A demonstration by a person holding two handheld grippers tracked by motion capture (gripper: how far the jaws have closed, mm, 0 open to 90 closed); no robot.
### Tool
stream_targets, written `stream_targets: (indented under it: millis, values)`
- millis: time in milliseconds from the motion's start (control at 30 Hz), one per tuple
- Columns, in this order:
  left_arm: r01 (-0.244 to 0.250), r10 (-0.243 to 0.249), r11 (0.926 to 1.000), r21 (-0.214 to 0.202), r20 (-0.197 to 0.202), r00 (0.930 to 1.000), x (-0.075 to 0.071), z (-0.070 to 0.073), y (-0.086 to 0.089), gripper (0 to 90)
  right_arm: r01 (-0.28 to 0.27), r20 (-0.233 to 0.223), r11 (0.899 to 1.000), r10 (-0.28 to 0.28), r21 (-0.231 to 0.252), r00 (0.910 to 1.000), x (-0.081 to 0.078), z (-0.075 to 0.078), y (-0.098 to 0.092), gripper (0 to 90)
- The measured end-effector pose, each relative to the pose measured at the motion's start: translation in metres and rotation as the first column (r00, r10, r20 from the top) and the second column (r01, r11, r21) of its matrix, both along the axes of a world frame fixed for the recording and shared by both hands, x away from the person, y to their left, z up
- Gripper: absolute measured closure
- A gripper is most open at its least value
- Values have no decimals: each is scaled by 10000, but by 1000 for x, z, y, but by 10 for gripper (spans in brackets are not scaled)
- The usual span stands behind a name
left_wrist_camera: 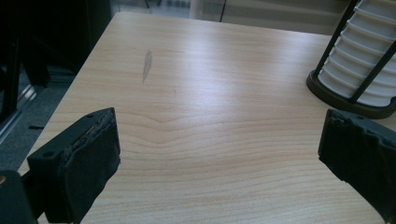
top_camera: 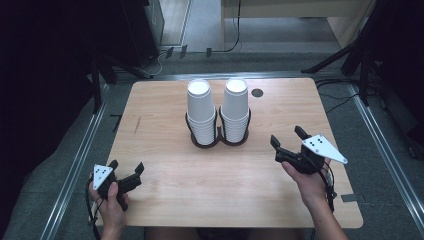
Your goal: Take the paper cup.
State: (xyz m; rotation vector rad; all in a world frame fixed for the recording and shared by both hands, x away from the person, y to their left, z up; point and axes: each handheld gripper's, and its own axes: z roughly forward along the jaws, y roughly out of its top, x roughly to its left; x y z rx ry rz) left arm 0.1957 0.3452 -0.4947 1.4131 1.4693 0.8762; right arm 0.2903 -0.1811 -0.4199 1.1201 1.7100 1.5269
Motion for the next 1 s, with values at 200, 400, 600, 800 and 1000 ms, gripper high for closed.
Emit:
stream_targets:
  millis: [200,400,600,800,1000]
  values:
    - [-5,5,10000,-46,-86,10000,1,0,1,0,-254,-3,9997,254,-48,9997,7,7,15,164]
    - [-15,14,10000,-67,-139,9999,3,0,0,0,-562,-25,9984,562,-59,9984,15,16,34,163]
    - [44,-46,10000,-76,-230,9997,4,0,1,0,-791,-9,9968,791,-148,9969,22,20,52,163]
    - [19,-22,9999,-148,-235,9997,5,0,2,0,-978,-51,9949,977,-265,9952,29,23,69,159]
    - [10,-15,9999,-171,-275,9996,6,0,3,0,-1182,-137,9923,1178,-367,9929,36,23,84,154]
